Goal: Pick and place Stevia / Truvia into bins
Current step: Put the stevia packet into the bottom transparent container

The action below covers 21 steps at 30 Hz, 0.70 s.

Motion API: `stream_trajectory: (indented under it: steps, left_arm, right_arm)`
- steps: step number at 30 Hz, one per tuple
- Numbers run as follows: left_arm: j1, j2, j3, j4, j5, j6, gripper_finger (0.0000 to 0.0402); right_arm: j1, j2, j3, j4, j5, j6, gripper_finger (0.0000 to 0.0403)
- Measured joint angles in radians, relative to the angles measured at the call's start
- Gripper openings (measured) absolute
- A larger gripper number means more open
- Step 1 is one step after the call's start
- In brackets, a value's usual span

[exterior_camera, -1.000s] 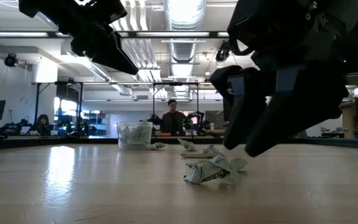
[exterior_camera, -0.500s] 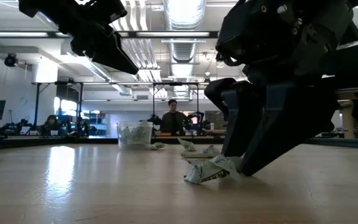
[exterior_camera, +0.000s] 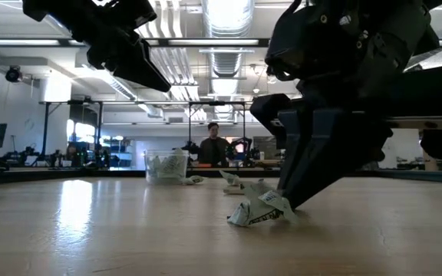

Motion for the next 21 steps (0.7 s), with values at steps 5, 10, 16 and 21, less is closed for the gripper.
stream_trajectory:
  steps: [5,10,16,21]
  left_arm:
    - [0.000,0.000,0.000,-0.001,0.000,0.000,0.0115]
    - [0.000,0.000,0.000,0.000,0.000,0.000,0.0115]
    - [0.000,0.000,0.000,0.001,0.000,0.000,0.0115]
    - [0.000,0.000,0.000,0.000,0.000,0.000,0.0115]
  right_arm:
    - [0.001,-0.040,-0.002,-0.018,0.027,-0.007,0.0009]
    - [0.014,-0.103,-0.002,-0.084,0.074,0.000,0.0009]
    - [0.059,-0.200,-0.002,-0.193,0.076,0.066,0.0009]
    - [0.133,-0.284,-0.002,-0.284,0.096,0.151,0.0009]
